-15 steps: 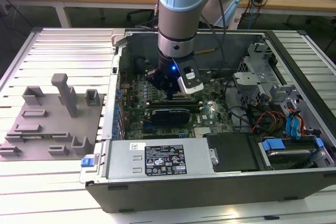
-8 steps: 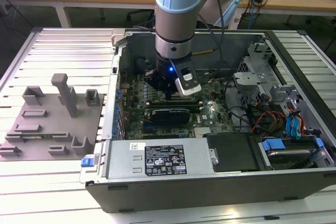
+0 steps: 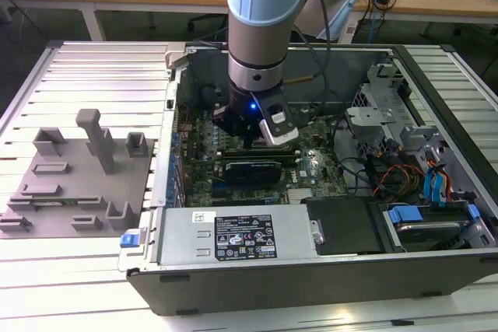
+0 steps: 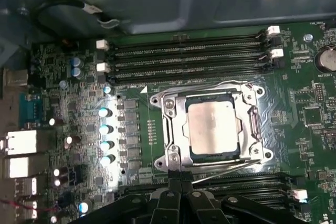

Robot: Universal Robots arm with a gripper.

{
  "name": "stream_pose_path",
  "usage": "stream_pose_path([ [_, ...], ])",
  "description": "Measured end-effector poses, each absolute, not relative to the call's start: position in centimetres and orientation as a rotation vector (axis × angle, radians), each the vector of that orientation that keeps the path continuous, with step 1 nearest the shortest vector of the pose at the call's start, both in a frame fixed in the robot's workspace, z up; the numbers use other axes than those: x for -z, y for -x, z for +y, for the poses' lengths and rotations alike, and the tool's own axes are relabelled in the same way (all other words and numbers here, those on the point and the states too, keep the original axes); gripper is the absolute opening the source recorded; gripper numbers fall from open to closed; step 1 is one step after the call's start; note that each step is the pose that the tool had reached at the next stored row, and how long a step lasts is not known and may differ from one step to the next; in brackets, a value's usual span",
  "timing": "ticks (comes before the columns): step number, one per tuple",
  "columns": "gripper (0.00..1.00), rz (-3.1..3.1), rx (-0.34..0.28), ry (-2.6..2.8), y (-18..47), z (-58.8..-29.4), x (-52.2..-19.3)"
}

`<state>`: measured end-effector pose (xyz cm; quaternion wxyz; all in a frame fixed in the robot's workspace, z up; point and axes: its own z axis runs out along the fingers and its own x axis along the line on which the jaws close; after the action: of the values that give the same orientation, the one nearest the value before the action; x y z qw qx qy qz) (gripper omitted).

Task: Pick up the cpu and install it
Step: 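Install the second cpu locking lever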

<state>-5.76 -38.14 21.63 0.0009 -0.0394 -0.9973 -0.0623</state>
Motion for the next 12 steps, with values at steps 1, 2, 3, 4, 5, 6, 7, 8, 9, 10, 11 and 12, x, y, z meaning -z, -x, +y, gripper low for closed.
stream_pose_path([
  [1, 0.11, -3.131, 0.196, 0.116, 5.76, -38.21, -21.63],
  [2, 0.11, -3.131, 0.196, 0.107, 5.76, -38.25, -21.61],
  [3, 0.11, -3.132, 0.196, 0.090, 5.76, -38.28, -21.57],
  [4, 0.11, -3.132, 0.197, 0.068, 5.77, -38.32, -21.53],
  [5, 0.11, -3.132, 0.199, 0.042, 5.77, -38.34, -21.46],
  [6, 0.11, -3.131, 0.202, 0.008, 5.77, -38.33, -21.40],
  [7, 0.11, -3.131, 0.208, -0.029, 5.76, -38.32, -21.34],
  [8, 0.11, -3.130, 0.215, -0.059, 5.76, -38.33, -21.31],
  [9, 0.11, -3.129, 0.223, -0.084, 5.77, -38.34, -21.28],
  [10, 0.11, -3.128, 0.229, -0.097, 5.78, -38.35, -21.24],
  [11, 0.11, -3.127, 0.233, -0.106, 5.79, -38.36, -21.19],
  [12, 0.11, -3.126, 0.240, -0.132, 5.81, -38.53, -20.85],
])
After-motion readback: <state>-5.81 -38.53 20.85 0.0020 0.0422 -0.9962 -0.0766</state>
